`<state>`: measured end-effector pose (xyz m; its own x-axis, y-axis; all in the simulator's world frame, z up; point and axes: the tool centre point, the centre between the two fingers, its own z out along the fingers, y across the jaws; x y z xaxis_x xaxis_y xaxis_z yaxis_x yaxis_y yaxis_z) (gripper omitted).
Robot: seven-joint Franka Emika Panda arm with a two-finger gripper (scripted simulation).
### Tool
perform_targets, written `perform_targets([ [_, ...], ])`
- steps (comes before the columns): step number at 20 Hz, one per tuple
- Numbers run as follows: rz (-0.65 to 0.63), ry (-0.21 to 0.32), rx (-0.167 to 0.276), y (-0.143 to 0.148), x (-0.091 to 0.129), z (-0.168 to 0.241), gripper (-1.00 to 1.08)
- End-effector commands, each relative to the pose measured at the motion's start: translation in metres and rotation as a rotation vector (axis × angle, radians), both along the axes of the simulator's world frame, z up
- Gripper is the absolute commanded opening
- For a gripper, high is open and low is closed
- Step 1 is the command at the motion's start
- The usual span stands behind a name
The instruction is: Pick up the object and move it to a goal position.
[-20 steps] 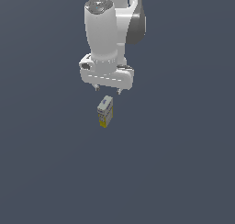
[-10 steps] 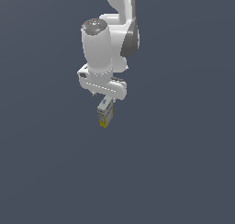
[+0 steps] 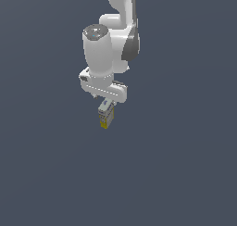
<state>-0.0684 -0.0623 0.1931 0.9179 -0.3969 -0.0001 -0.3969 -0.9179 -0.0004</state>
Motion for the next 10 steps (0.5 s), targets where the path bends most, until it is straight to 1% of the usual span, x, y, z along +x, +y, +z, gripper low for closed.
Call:
perform_targets([
  [1, -0.001, 0.001, 0.0, 0.0, -0.001, -0.01, 1.0],
  [6, -0.003, 0.0, -0.001, 0.0, -0.001, -0.033, 1.0],
  [10, -0.004, 0.0, -0.001, 0.0, 0.0, -0.041, 1.0],
])
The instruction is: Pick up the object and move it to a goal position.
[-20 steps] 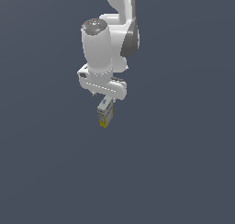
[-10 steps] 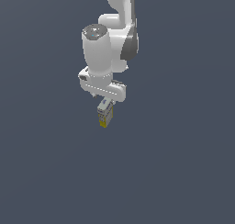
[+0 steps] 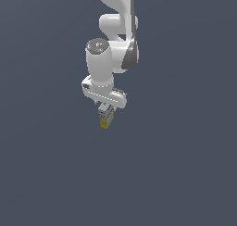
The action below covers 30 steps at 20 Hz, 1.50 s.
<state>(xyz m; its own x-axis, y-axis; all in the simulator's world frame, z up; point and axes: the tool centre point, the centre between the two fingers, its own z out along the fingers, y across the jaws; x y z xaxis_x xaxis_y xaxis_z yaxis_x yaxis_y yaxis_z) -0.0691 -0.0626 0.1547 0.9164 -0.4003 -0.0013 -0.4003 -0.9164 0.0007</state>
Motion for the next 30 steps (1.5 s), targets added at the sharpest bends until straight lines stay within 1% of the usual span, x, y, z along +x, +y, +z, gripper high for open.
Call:
perform_targets([
  [1, -0.001, -0.001, 0.0, 0.0, 0.001, -0.003, 1.0],
  [2, -0.001, -0.001, 0.0, 0.0, 0.001, -0.003, -1.0],
  [13, 0.0, -0.002, 0.0, 0.0, 0.001, -0.002, -1.0],
  [17, 0.0, -0.002, 0.0, -0.004, -0.003, 0.003, -1.0],
  [23, 0.0, -0.002, 0.001, -0.021, -0.018, 0.022, -1.0],
  [30, -0.001, -0.002, 0.002, -0.054, -0.046, 0.06, -1.0],
])
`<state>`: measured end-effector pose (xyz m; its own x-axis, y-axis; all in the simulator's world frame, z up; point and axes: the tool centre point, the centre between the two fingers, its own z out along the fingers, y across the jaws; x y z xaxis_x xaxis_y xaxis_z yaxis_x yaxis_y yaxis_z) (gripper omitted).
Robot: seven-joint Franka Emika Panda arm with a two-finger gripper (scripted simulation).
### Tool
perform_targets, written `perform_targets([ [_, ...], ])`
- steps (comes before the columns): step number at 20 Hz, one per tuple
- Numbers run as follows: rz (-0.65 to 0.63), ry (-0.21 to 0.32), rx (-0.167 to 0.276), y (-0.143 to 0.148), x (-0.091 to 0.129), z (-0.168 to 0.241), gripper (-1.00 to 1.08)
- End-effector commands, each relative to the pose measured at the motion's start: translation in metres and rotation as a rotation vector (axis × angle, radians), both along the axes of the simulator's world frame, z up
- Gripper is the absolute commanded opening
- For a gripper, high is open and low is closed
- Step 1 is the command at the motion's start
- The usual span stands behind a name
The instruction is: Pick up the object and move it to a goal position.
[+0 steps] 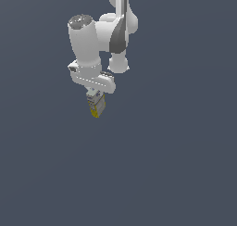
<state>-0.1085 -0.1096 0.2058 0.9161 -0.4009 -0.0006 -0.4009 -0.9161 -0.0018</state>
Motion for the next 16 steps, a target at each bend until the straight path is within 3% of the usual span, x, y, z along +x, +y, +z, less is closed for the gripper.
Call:
perform_targets([
  [1, 0.0, 0.0, 0.0, -0.012, -0.01, 0.013, -1.0],
  [8, 0.0, 0.0, 0.0, -0.033, -0.026, 0.037, -1.0],
  [16, 0.0, 0.0, -0.002, -0.035, -0.026, 0.039, -1.0],
])
